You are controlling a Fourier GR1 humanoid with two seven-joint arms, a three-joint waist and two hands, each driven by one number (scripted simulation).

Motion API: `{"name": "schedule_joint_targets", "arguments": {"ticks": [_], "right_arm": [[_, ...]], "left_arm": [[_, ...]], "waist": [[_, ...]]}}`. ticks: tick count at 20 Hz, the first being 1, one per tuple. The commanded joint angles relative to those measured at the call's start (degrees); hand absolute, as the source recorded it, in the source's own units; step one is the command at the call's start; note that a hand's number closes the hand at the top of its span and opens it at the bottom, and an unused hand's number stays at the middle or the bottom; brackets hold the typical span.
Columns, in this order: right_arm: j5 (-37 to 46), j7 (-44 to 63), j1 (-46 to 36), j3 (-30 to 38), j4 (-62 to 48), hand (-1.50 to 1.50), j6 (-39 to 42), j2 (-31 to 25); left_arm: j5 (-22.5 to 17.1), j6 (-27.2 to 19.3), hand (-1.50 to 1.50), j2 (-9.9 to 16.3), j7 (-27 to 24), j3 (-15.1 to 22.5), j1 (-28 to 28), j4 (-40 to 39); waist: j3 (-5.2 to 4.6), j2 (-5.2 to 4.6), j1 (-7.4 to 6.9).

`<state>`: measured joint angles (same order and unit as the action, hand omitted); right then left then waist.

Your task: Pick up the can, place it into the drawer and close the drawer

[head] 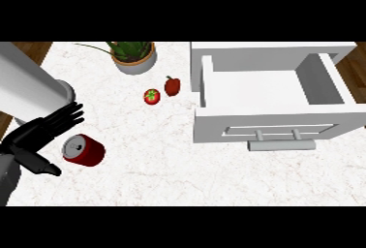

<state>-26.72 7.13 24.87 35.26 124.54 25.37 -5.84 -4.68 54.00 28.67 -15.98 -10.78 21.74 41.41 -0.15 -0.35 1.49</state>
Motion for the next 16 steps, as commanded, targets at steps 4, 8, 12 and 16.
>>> {"name": "schedule_joint_targets", "arguments": {"ticks": [4, 8, 12, 16], "right_arm": [[-2.2, 0.6, 0.6, 2.2, 0.4, -1.5, 1.2, -0.3], [-2.3, 0.3, 2.2, 3.2, 1.2, -1.5, 2.3, 0.5], [-4.0, 2.7, 0.4, 3.0, 2.8, -1.5, 1.2, -1.0], [-3.7, 2.0, 0.5, 2.9, 1.4, -1.5, 1.7, 0.2]], "left_arm": [[7.8, 3.4, -1.5, 1.4, -15.6, 3.3, 0.3, -9.1], [8.6, 2.0, -1.5, 0.8, -17.4, 4.5, 1.5, -12.2], [10.0, -1.1, -1.5, -1.8, -19.4, 6.2, 2.4, -15.4], [10.2, -1.1, -1.5, -3.1, -20.8, 7.4, 3.2, -17.0]], "waist": [[-0.05, -0.09, 0.23], [-0.04, -0.05, 0.33], [-0.16, -0.28, 0.71], [-0.11, -0.23, 0.47]]}}
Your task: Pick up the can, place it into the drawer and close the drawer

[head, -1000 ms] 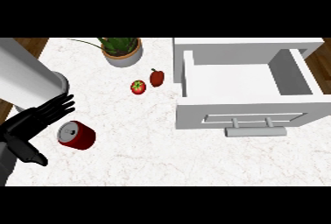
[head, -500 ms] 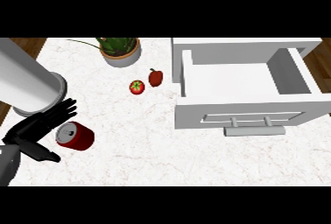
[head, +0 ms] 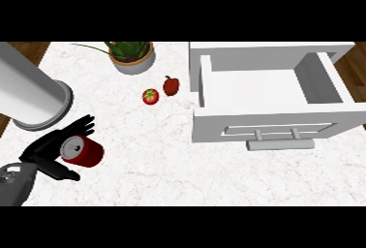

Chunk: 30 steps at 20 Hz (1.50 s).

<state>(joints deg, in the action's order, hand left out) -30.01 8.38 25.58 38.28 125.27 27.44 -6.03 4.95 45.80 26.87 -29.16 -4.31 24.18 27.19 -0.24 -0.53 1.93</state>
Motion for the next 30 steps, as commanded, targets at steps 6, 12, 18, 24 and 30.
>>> {"name": "schedule_joint_targets", "arguments": {"ticks": [6, 12, 18, 24, 30], "right_arm": [[1.0, 2.2, -1.3, -1.0, 0.8, -1.5, -0.8, 0.3], [-0.3, 2.4, -1.0, -0.3, 1.5, -1.5, -0.8, 1.1], [-2.1, 2.9, 0.9, -0.2, 2.8, -1.5, 0.7, 1.7], [-2.0, 2.2, 1.4, 1.5, 2.1, -1.5, 0.8, 1.9], [-1.1, 2.7, 2.5, 1.9, 4.1, -1.5, -0.7, 3.7]], "left_arm": [[0.0, 7.6, -1.5, -2.4, -8.4, 1.5, 1.6, -6.5], [-2.6, 10.8, 1.5, -4.4, -4.1, 1.2, 3.7, -8.0], [-4.2, 15.8, 1.5, -4.7, -2.9, 2.4, 4.7, -4.9], [-8.7, 19.2, 1.5, -7.3, 0.4, 2.7, 4.7, 0.1], [-20.2, -20.4, 1.5, -16.6, 1.1, -13.3, 2.1, -0.7]], "waist": [[-0.06, -0.23, -0.02], [0.02, 0.02, -0.13], [0.03, 0.23, -0.15], [0.18, 0.68, -1.1], [0.29, 1.32, -3.42]]}}
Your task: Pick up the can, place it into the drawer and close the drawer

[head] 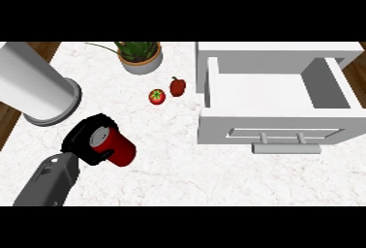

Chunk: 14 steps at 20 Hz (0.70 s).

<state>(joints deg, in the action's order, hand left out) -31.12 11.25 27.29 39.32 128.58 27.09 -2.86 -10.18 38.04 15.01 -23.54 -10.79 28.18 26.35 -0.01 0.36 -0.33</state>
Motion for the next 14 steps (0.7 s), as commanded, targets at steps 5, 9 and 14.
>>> {"name": "schedule_joint_targets", "arguments": {"ticks": [5, 9, 14], "right_arm": [[0.5, 0.0, 0.2, 0.7, 0.4, -1.5, -0.2, 1.1], [-1.5, 1.0, 2.4, 1.8, 2.1, -1.5, 0.5, 1.8], [-0.8, 1.3, 1.8, 1.3, 3.1, -1.5, 0.5, 2.2]], "left_arm": [[-5.5, -24.8, 1.5, -11.6, -1.8, -5.9, 0.0, 10.0], [-4.7, -32.1, 1.5, -14.4, 4.3, -3.0, 1.9, 22.8], [-6.1, -39.8, 1.5, -14.9, 16.5, 3.7, 0.5, 38.8]], "waist": [[0.15, 0.29, -0.74], [0.15, 0.48, -0.61], [0.09, 0.27, -0.37]]}}
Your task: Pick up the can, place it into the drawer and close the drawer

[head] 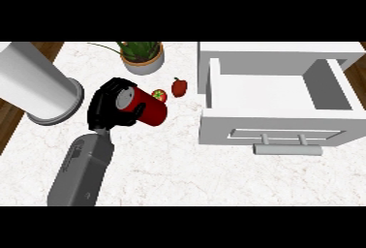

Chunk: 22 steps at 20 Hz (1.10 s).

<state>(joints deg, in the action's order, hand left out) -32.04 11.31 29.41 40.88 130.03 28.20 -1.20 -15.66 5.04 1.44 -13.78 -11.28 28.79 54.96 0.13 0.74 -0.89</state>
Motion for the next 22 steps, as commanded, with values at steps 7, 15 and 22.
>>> {"name": "schedule_joint_targets", "arguments": {"ticks": [7, 15, 22], "right_arm": [[-2.0, -0.3, 0.4, 1.9, 0.1, -1.5, 1.9, 0.4], [2.7, 1.4, 0.3, -6.2, 3.7, -1.5, -4.3, 1.2], [1.7, 0.6, -2.8, -2.4, 0.1, -1.5, -0.4, 1.2]], "left_arm": [[0.7, -19.0, 1.5, -1.4, 18.6, 11.9, 1.8, 24.9], [4.0, -23.6, 1.5, -1.3, 27.7, 13.3, 7.9, 28.4], [2.8, -32.1, 1.5, -1.4, 25.9, 16.4, 21.4, 17.8]], "waist": [[-0.06, -0.35, 1.19], [-0.1, -0.59, 1.26], [-0.09, -0.76, 1.89]]}}
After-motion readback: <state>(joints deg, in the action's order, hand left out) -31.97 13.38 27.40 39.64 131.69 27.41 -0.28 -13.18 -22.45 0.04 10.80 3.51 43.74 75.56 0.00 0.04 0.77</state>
